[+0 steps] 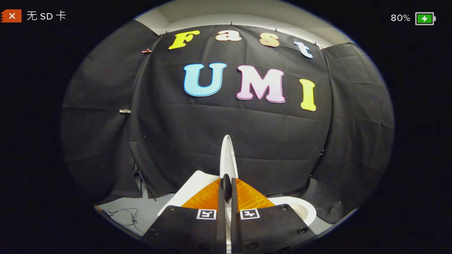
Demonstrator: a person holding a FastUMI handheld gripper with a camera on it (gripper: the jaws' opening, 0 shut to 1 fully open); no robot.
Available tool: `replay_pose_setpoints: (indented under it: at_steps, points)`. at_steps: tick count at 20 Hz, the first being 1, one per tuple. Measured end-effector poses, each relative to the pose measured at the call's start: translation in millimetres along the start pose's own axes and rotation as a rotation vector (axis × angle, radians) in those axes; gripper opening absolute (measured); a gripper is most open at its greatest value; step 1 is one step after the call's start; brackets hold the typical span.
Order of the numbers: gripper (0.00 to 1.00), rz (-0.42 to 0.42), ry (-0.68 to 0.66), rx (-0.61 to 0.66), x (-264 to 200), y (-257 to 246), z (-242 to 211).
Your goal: Open the toilet lid.
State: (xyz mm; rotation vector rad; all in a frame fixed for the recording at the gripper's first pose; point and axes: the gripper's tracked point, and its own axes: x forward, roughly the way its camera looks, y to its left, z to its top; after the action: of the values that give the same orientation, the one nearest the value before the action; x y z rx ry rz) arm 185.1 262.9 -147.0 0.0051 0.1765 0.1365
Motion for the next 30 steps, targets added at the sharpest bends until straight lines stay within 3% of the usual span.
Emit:
replay_pose_setpoints:
  at_steps: [14, 16, 22, 30]
  points:
    - [0.1, -0.005, 0.001, -0.05, 3.9, 21.0, -1.9]
    - [0.19, 0.02, 0.004, -0.018, 1.6, 26.1, -1.4]
    - [1.0, 0.055, 0.029, 0.012, -7.2, 30.3, 1.1]
    - [0.99, 0.016, -0.005, 0.036, -35.8, -10.0, 32.3]
